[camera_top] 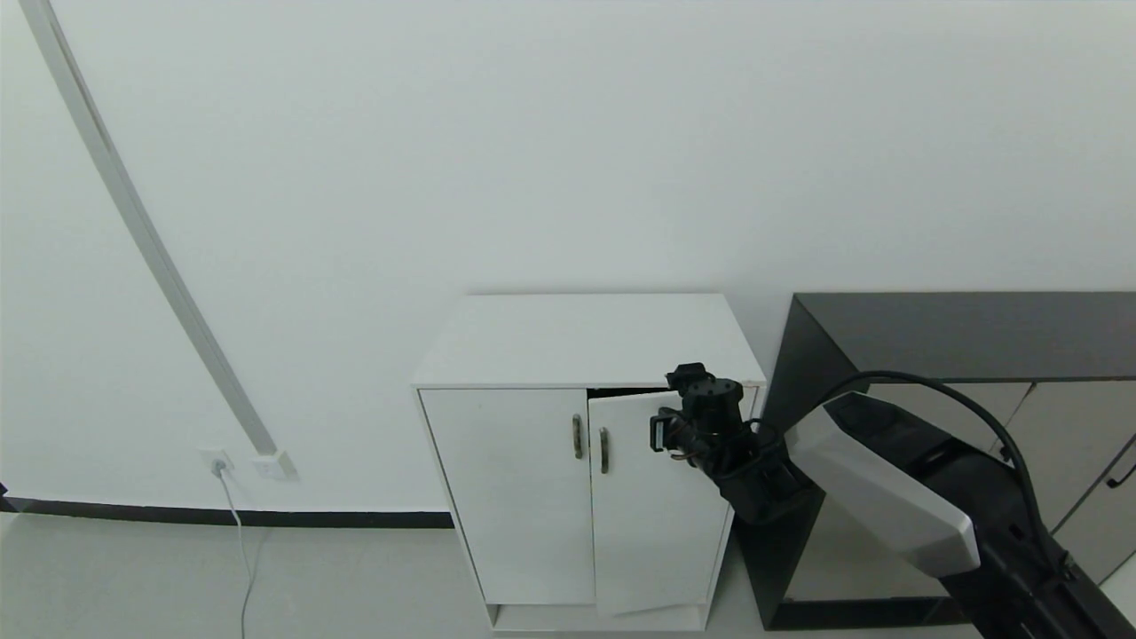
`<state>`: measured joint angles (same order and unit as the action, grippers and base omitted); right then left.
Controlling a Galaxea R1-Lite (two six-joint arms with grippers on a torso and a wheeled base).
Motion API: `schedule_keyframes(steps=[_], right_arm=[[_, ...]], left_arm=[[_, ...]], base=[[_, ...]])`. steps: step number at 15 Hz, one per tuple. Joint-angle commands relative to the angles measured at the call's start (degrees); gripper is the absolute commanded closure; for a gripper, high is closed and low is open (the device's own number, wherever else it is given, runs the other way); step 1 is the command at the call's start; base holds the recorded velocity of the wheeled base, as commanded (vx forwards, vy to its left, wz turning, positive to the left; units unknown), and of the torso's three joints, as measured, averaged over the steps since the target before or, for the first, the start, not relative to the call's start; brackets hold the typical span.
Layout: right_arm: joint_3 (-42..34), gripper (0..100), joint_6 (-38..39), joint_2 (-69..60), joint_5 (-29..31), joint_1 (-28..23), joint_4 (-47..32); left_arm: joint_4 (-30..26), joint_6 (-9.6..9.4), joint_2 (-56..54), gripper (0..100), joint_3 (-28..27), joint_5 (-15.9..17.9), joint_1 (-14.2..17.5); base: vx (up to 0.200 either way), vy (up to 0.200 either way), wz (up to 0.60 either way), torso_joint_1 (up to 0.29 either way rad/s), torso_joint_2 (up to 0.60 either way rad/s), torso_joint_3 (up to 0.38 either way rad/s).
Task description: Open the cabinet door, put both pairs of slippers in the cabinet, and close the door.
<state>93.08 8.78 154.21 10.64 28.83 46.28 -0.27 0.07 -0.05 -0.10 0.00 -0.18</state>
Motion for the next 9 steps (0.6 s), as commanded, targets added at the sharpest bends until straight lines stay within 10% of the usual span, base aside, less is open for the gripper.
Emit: schedule_keyframes(steps=[1, 9], right_arm=[[1.4, 100, 0.0, 0.7, 0.0, -0.3, -0.7], [5.5, 100, 0.0, 1.9, 0.1, -0.8, -2.2]], left_arm=[[0.0, 0.01, 0.0, 100, 0.0, 0.0, 0.0], [0.0, 0.01, 0.0, 100, 0.0, 0.0, 0.0]], base=[[0.000, 0.000, 0.00, 0.000, 0.00, 0.000], [0.000, 0.000, 0.00, 0.000, 0.00, 0.000]])
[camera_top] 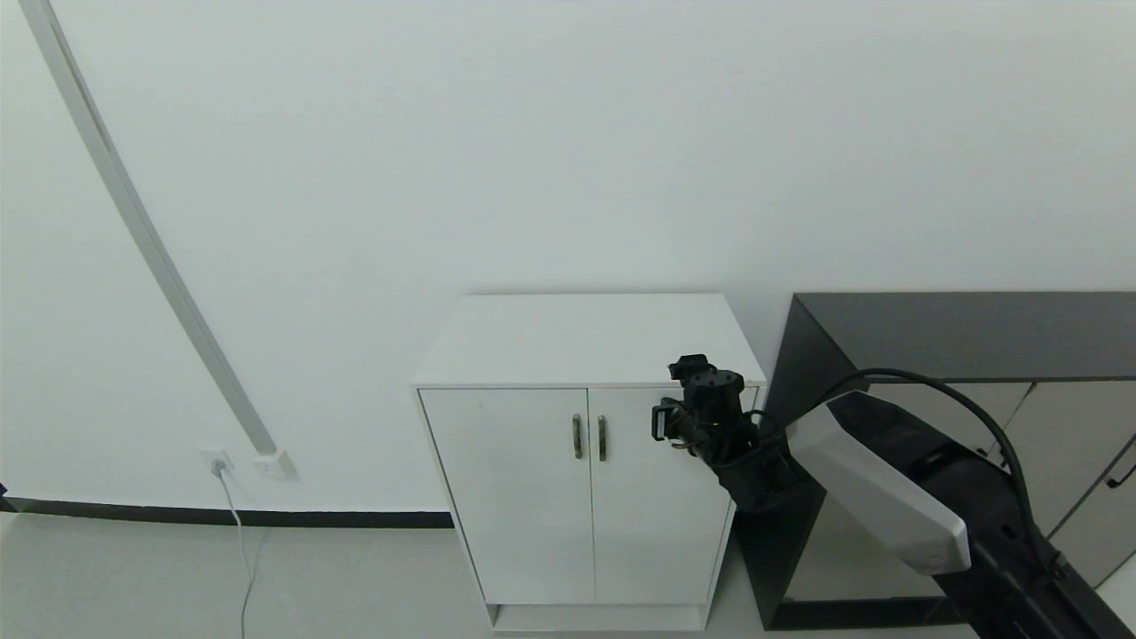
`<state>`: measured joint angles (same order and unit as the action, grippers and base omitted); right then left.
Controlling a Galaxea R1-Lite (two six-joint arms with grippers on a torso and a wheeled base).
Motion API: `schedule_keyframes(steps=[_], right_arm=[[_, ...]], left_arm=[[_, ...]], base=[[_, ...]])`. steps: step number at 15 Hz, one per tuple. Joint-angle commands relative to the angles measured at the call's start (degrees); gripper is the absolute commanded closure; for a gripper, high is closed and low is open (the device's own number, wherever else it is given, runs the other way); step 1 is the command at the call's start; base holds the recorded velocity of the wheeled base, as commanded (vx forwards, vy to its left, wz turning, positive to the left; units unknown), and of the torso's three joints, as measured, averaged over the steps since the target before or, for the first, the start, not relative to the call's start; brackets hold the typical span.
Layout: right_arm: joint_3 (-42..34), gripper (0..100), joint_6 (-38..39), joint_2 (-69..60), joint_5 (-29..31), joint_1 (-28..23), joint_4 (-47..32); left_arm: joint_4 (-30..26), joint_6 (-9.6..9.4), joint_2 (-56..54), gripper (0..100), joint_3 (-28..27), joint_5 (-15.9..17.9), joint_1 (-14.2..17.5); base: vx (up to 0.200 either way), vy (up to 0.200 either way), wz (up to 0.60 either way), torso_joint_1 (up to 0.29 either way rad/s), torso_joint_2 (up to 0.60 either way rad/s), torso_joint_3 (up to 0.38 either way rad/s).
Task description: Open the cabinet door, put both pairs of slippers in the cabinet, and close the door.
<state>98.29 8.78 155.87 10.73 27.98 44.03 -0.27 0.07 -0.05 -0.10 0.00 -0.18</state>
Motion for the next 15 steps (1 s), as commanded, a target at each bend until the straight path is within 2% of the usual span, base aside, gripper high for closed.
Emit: schedule_keyframes(steps=[1, 12, 15], right_arm=[[0.4, 100, 0.0, 0.3, 0.0, 0.1, 0.0], [1.1, 100, 0.0, 0.8, 0.3, 0.0, 0.1], [3.9, 100, -0.1, 2.6, 0.3, -0.6, 0.0]], left_arm=[[0.0, 0.01, 0.0, 100, 0.0, 0.0, 0.0], [0.0, 0.01, 0.0, 100, 0.0, 0.0, 0.0], [0.0, 0.01, 0.0, 100, 0.0, 0.0, 0.0]], base=[[0.000, 0.000, 0.00, 0.000, 0.00, 0.000], [0.000, 0.000, 0.00, 0.000, 0.00, 0.000], [0.000, 0.000, 0.00, 0.000, 0.00, 0.000]])
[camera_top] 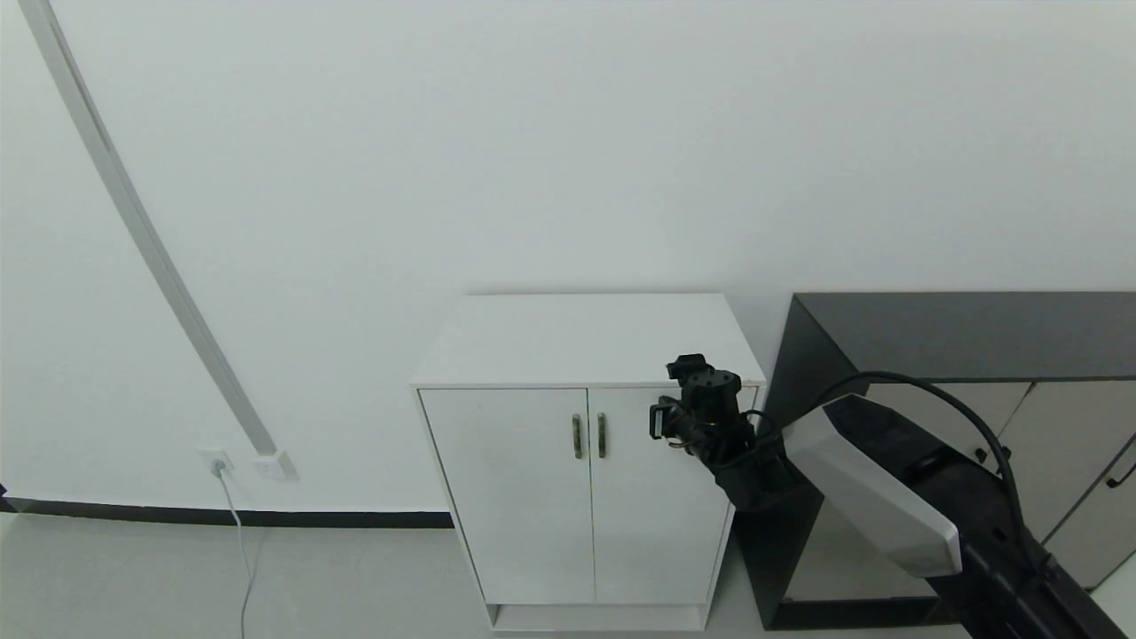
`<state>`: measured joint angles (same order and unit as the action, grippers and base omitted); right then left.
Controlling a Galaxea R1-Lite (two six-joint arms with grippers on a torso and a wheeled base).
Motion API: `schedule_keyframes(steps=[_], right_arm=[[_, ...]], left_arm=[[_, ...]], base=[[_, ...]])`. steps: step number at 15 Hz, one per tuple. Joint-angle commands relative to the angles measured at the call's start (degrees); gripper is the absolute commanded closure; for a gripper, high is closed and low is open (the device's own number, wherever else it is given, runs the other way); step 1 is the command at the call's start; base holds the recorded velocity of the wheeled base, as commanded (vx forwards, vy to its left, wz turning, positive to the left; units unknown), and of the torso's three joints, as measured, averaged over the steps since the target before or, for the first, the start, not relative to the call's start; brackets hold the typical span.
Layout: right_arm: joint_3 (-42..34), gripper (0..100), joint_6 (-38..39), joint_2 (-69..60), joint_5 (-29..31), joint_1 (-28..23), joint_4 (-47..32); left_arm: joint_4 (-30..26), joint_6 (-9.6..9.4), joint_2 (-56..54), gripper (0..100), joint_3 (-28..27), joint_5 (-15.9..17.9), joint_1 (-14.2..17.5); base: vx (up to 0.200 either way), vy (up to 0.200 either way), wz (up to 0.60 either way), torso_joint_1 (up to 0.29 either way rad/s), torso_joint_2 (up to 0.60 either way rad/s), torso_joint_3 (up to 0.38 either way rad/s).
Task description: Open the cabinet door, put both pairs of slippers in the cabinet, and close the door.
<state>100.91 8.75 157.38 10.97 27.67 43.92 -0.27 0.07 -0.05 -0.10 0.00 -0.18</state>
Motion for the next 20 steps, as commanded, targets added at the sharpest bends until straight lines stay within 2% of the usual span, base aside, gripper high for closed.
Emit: schedule_keyframes(steps=[1, 4, 10, 13, 15, 18, 19, 20], right_arm=[[1.0, 100, 0.0, 1.3, 0.0, -0.5, 0.1], [-1.0, 100, 0.3, 0.6, 0.0, -0.7, 1.0], [-16.5, 100, 0.2, -9.0, -0.4, -0.1, 7.6], [-28.8, 100, 0.2, -16.4, -0.4, -0.3, 13.4], [-42.7, 100, 0.2, -23.6, -0.4, -2.0, 20.7], [-60.2, 100, -0.1, -32.0, -0.3, -7.7, 30.2], [-62.9, 100, -0.1, -33.3, -0.3, -9.0, 31.8], [-69.9, 100, -1.5, -36.6, -0.3, -12.8, 36.0]], left_arm=[[0.0, 0.01, 0.0, 100, 0.0, 0.0, 0.0], [0.0, 0.01, 0.0, 100, 0.0, 0.0, 0.0], [0.0, 0.01, 0.0, 100, 0.0, 0.0, 0.0], [0.0, -0.07, 0.0, 100, 0.0, 0.1, 0.0], [0.0, -0.07, 0.0, 100, 0.0, 0.1, 0.0], [0.0, 0.01, 0.0, 100, 0.0, 0.1, 0.0], [0.0, 0.01, 0.0, 100, 0.0, 0.1, 0.0], [0.0, 0.01, 0.0, 100, 0.0, 0.1, 0.0]], base=[[0.000, 0.000, 0.00, 0.000, 0.00, 0.000], [0.000, 0.000, 0.00, 0.000, 0.00, 0.000], [0.000, 0.000, 0.00, 0.000, 0.00, 0.000], [0.000, 0.000, 0.00, 0.000, 0.00, 0.000], [0.000, 0.000, 0.00, 0.000, 0.00, 0.000], [0.000, 0.000, 0.00, 0.000, 0.00, 0.000], [0.000, 0.000, 0.00, 0.000, 0.00, 0.000], [0.000, 0.000, 0.00, 0.000, 0.00, 0.000]])
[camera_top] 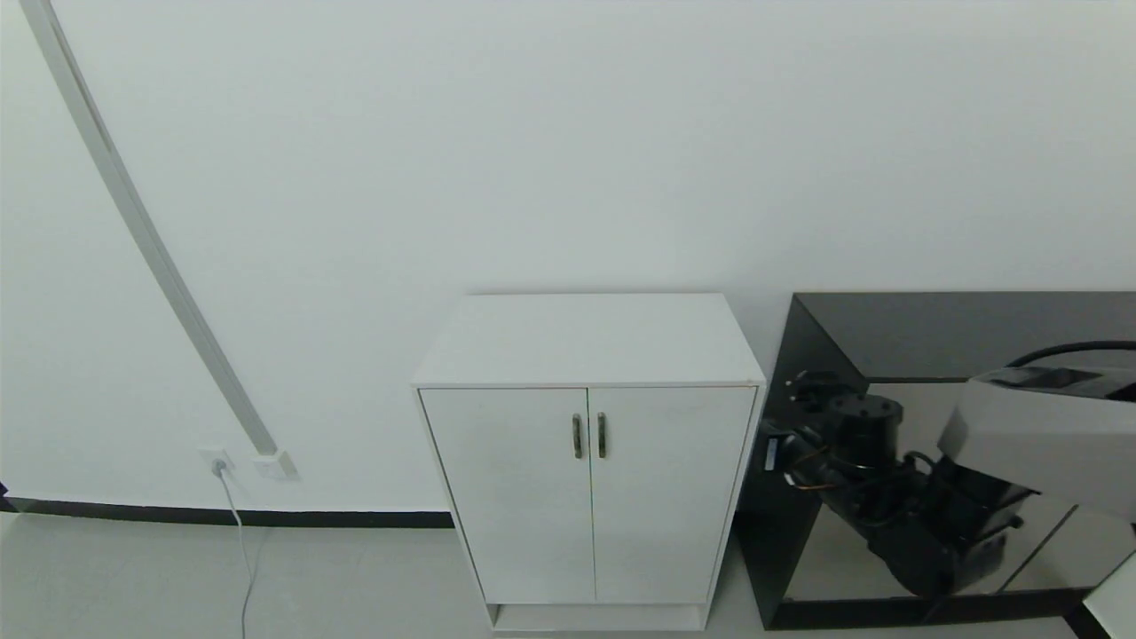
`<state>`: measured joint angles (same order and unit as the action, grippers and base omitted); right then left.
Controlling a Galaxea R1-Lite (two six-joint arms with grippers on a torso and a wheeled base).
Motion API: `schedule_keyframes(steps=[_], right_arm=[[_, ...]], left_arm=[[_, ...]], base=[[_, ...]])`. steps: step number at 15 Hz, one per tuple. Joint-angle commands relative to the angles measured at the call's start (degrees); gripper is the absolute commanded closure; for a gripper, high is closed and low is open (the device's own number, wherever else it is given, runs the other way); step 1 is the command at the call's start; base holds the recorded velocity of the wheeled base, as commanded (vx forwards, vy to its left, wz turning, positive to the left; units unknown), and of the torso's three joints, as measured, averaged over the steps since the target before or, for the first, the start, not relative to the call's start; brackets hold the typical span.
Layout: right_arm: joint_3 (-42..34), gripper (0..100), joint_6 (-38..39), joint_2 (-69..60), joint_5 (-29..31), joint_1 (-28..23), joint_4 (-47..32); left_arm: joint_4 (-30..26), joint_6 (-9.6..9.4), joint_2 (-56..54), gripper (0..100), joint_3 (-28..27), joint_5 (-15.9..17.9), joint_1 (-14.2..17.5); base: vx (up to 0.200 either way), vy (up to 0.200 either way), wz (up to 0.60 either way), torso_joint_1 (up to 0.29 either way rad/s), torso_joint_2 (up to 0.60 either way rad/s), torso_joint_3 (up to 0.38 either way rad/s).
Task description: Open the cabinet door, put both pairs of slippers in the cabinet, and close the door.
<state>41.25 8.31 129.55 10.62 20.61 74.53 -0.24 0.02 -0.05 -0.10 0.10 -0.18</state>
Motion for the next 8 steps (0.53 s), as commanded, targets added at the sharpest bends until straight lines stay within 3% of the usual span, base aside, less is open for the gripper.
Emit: schedule_keyframes(steps=[1, 3, 4, 8], right_arm=[[-14.3, 100, -3.1, -10.6, -0.1, -8.4, 7.7], [-19.8, 100, -4.8, -13.0, -0.1, -12.1, 11.7], [-26.2, 100, -5.1, -15.7, -0.4, -15.0, 15.5], [-39.9, 100, -5.2, -28.1, -6.1, -21.7, 15.5]], left_arm=[[0.0, -0.02, 0.0, 100, 0.0, 0.0, 0.0], [0.0, -0.02, 0.0, 100, 0.0, 0.0, 0.0], [0.0, -0.02, 0.0, 100, 0.0, 0.0, 0.0], [0.0, -0.02, 0.0, 100, 0.0, 0.0, 0.0]], base=[[0.000, 0.000, 0.00, 0.000, 0.00, 0.000], [0.000, 0.000, 0.00, 0.000, 0.00, 0.000], [0.000, 0.000, 0.00, 0.000, 0.00, 0.000], [0.000, 0.000, 0.00, 0.000, 0.00, 0.000]])
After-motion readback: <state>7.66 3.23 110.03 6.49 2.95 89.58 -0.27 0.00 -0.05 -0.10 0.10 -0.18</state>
